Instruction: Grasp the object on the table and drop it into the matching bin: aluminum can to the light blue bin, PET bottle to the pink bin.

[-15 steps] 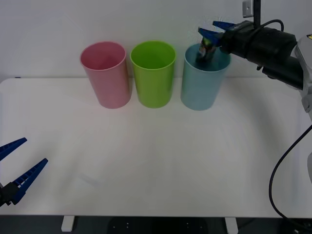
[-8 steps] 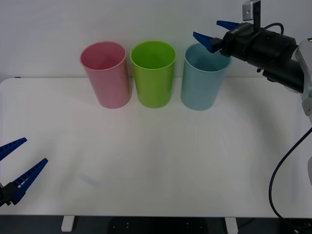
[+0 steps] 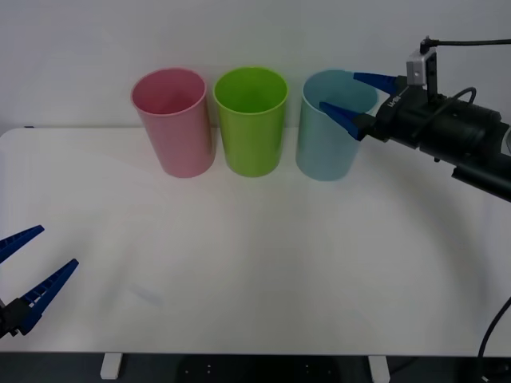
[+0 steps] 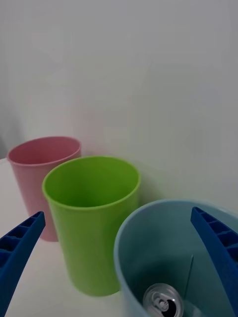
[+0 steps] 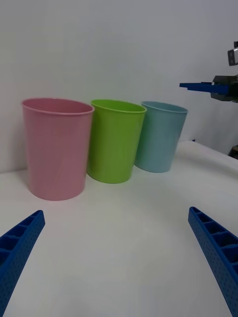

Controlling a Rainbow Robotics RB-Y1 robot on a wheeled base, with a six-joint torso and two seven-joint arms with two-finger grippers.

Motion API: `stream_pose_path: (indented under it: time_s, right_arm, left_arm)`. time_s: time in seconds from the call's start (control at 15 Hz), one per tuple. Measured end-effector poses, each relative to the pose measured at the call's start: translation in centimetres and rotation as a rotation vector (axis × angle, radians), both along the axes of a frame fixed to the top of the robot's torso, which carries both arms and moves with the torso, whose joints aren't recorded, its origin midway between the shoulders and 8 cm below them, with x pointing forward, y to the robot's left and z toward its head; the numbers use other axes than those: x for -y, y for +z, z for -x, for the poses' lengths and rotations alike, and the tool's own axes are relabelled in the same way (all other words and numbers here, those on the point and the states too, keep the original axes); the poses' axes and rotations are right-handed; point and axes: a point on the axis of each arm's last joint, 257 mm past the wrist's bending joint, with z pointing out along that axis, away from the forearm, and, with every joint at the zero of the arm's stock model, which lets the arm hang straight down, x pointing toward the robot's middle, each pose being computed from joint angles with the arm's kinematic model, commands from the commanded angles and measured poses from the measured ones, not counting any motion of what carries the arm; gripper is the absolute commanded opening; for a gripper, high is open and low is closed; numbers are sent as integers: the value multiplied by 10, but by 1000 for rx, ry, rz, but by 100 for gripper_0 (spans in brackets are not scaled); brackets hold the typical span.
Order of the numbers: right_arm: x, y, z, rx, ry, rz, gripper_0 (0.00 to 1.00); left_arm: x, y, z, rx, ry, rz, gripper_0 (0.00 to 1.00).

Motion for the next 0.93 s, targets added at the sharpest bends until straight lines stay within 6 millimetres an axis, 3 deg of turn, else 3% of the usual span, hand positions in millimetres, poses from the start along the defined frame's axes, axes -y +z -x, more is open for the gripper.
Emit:
stream_pose_path:
  time_s: [0.53, 0.93]
  right_arm:
    - [19, -73, 116, 20, 125, 102, 100]
    - [55, -130, 177, 70, 137, 233, 100]
  left_arm:
    - [0, 0, 0, 0, 0, 0, 100]
    - [0, 0, 0, 0, 0, 0, 100]
